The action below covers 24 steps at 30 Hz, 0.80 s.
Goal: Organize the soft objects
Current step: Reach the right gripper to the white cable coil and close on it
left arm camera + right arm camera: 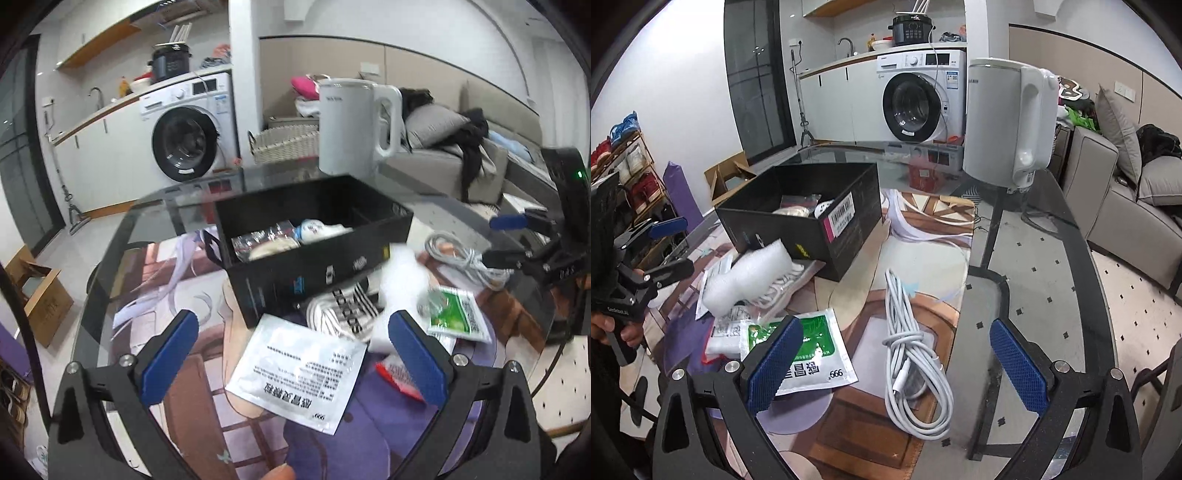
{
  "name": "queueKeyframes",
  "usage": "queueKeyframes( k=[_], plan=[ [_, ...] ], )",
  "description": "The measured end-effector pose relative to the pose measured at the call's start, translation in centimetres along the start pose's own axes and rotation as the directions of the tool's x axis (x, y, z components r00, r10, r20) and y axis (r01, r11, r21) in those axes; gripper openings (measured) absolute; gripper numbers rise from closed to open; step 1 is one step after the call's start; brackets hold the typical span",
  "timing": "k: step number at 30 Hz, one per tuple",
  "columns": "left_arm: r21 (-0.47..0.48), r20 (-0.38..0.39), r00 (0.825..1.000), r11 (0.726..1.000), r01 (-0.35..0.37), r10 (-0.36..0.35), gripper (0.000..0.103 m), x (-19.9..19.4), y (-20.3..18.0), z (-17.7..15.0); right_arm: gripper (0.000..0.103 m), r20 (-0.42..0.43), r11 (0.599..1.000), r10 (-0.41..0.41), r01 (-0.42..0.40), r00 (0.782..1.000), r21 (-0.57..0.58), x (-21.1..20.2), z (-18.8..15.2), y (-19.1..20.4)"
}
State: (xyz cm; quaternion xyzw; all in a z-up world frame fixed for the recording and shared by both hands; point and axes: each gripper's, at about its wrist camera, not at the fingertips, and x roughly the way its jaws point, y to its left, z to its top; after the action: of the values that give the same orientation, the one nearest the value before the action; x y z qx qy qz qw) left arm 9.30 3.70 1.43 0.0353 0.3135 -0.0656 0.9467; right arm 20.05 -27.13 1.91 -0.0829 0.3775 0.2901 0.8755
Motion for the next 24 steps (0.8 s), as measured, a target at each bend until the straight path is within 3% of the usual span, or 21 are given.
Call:
queueKeyframes(
  k=[4, 8, 21, 24],
  plan=[
    [-0.014, -0.032, 0.999, 1.000, 0.012, -0.013, 0.103, 0.7, 0.7, -0.4, 0.103, -0.024, 1.000, -0.005, 0.006, 1.000, 0.013, 0.9, -0.3, -0.4],
    [-0.027, -0.056, 0.998, 0.999, -0.022, 0.020, 0.103, 1.4, 1.3, -0.8, 0.103, -0.049, 0.999, -0.030, 0.031, 0.998, 0.017, 1.9, -0.5, -0.7],
    [-0.057, -0.121, 0.993, 0.998, -0.004, -0.002, 0.103, 3.0, 2.1, -1.6, 0.102, -0.104, 0.997, 0.042, -0.034, 0.994, 0.072, 4.5, -1.3, -1.5],
    [-0.053, -0.131, 0.991, 0.999, -0.001, -0.006, 0.103, 3.1, 2.1, -1.8, 0.093, -0.104, 0.997, 0.039, -0.032, 0.994, 0.071, 4.6, -1.2, -1.4]
  ],
)
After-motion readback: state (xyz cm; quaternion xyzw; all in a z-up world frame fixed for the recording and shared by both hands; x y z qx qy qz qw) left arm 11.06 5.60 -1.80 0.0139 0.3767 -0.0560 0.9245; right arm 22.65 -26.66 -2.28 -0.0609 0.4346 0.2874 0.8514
